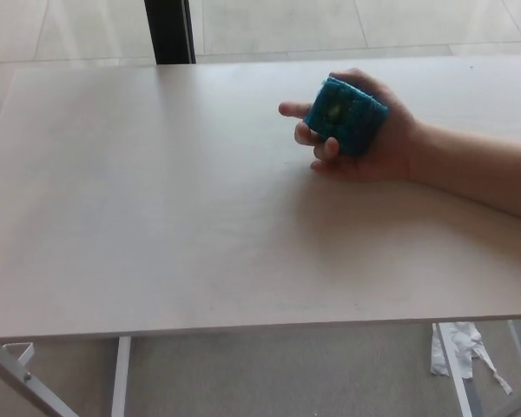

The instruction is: The robot uses its right hand to pick up a cube kept in the middle of the desk infront of it and hands it to a person

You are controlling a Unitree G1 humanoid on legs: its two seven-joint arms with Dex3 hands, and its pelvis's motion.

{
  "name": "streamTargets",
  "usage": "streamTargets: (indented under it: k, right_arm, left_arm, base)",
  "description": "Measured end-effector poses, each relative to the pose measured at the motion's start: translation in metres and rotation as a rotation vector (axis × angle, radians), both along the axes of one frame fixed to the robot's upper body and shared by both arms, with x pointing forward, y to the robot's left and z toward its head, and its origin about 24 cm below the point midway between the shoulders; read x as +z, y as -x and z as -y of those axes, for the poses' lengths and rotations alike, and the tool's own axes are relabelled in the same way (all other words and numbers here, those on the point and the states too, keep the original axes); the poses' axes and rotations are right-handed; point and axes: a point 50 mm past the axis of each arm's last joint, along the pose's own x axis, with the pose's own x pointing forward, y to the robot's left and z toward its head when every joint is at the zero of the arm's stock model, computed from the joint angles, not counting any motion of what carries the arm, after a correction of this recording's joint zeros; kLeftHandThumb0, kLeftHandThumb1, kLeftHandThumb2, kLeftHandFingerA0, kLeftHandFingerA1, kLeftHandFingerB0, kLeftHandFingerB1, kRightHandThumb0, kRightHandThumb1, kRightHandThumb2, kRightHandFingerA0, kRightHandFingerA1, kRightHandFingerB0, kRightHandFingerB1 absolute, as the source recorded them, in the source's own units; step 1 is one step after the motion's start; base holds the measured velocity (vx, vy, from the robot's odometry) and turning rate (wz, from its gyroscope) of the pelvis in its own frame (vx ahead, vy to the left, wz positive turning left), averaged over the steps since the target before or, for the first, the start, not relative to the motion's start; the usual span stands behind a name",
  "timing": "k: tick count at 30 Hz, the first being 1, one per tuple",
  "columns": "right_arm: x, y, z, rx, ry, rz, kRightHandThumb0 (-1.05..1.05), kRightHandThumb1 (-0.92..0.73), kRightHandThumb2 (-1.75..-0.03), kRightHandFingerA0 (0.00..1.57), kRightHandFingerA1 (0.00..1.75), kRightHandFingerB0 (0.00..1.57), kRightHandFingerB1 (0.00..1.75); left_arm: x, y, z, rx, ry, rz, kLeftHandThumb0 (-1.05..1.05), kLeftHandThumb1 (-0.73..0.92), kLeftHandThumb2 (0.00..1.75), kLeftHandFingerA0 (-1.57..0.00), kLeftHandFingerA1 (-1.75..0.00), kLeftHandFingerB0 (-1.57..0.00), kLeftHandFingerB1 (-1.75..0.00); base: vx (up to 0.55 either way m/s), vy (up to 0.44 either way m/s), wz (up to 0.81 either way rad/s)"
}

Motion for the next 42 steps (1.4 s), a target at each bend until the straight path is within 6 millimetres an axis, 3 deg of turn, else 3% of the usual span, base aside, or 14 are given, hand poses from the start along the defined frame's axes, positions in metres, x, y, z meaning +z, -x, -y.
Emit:
streamTargets:
  k: [6,7,10,11,12,13,14,15,19,26,28,30,35,42]
  right_arm:
    - [-0.008,0.049,0.042,-0.171,-0.041,0.005,-0.70,-0.75,-0.62,0.92,1.56,0.85,1.00]
    - [-0.010,0.061,0.051,-0.215,-0.048,0.006,-0.58,-0.54,-1.03,1.22,1.38,0.85,1.03]
    - [-0.016,0.092,0.072,-0.337,-0.071,0.015,-0.63,-0.60,-1.03,1.05,1.30,0.76,0.95]
    - [-0.018,0.102,0.078,-0.377,-0.082,0.018,-0.65,-0.79,-0.66,0.78,1.39,0.74,0.82]
    - [-0.021,0.112,0.083,-0.420,-0.092,0.022,-0.66,-0.83,-0.67,0.81,1.40,0.69,0.78]
    - [-0.024,0.123,0.087,-0.465,-0.101,0.026,-0.62,-0.81,-0.64,0.73,1.33,0.65,0.63]
    - [-0.026,0.128,0.089,-0.486,-0.106,0.030,-0.55,-0.78,-0.64,0.65,0.88,0.65,0.57]
    - [-0.029,0.140,0.093,-0.537,-0.119,0.042,-0.48,-0.72,-0.62,0.65,1.22,0.66,0.77]
    - [-0.036,0.162,0.102,-0.674,-0.173,0.106,-0.53,-0.80,-0.64,0.80,1.20,0.66,0.72]
    - [-0.066,0.178,0.100,-0.856,-0.270,0.138,-0.53,-0.76,-0.62,0.75,0.96,0.67,0.60]
    - [-0.079,0.182,0.095,-0.889,-0.294,0.104,-0.47,-0.74,-0.62,0.81,1.23,0.69,0.68]
    - [-0.095,0.187,0.087,-0.912,-0.314,0.043,-0.50,-0.73,-0.61,1.03,0.98,0.81,0.60]
    - [-0.132,0.208,0.062,-0.882,-0.346,-0.204,-0.53,-0.71,-0.62,0.79,0.58,0.75,0.49]
    - [-0.139,0.221,0.055,-0.729,-0.355,-0.417,-0.53,-0.71,-0.62,0.79,0.58,0.75,0.49]
  left_arm:
    - [0.000,0.001,0.000,0.004,0.000,0.000,-0.56,0.71,0.61,-0.56,-0.51,-0.53,-0.43]
    - [0.000,0.002,0.000,0.004,0.000,-0.001,-0.56,0.71,0.61,-0.55,-0.51,-0.53,-0.43]
    - [0.000,0.004,0.000,0.007,-0.001,-0.004,-0.56,0.71,0.61,-0.57,-0.52,-0.54,-0.44]
    - [0.000,0.004,0.000,0.008,-0.001,-0.005,-0.57,0.72,0.62,-0.56,-0.51,-0.54,-0.43]
    - [0.000,0.005,0.000,0.010,-0.001,-0.007,-0.58,0.71,0.62,-0.56,-0.50,-0.53,-0.42]
    - [0.000,0.006,-0.001,0.011,-0.001,-0.009,-0.58,0.71,0.62,-0.58,-0.50,-0.55,-0.42]
    - [0.000,0.006,-0.001,0.011,-0.001,-0.010,-0.57,0.71,0.62,-0.58,-0.50,-0.55,-0.43]
    - [0.000,0.007,-0.001,0.012,-0.001,-0.011,-0.57,0.71,0.61,-0.58,-0.49,-0.55,-0.43]
    - [0.000,0.007,-0.001,0.016,-0.002,-0.006,-0.56,0.71,0.61,-0.61,-0.52,-0.58,-0.44]
    - [0.001,0.009,-0.001,0.026,-0.002,-0.003,-0.58,0.71,0.61,-0.56,-0.50,-0.53,-0.43]
    - [0.001,0.009,-0.002,0.028,-0.003,-0.002,-0.54,0.72,0.62,-0.59,-0.48,-0.54,-0.42]
    - [0.001,0.011,-0.002,0.031,-0.003,-0.005,-0.53,0.72,0.62,-0.60,-0.49,-0.56,-0.44]
    - [0.004,0.013,-0.004,0.031,-0.012,-0.015,-0.52,0.73,0.62,-0.58,-0.56,-0.55,-0.46]
    - [0.010,0.011,-0.009,0.016,-0.032,-0.018,-0.64,0.70,0.61,-0.64,-0.72,-0.62,-0.55]
  base:
    - [0.00,0.000,0.00]
    - [0.00,0.000,0.00]
    - [0.00,0.000,0.00]
    - [0.00,0.000,0.00]
    - [0.00,0.000,0.00]
    - [0.00,0.000,0.00]
    - [0.00,0.000,0.00]
    - [0.00,0.000,0.00]
    - [0.00,0.000,0.00]
    - [0.00,0.000,0.00]
    - [0.00,0.000,0.00]
    - [0.00,0.000,0.00]
    - [0.00,0.000,0.00]
    - [0.00,0.000,0.00]
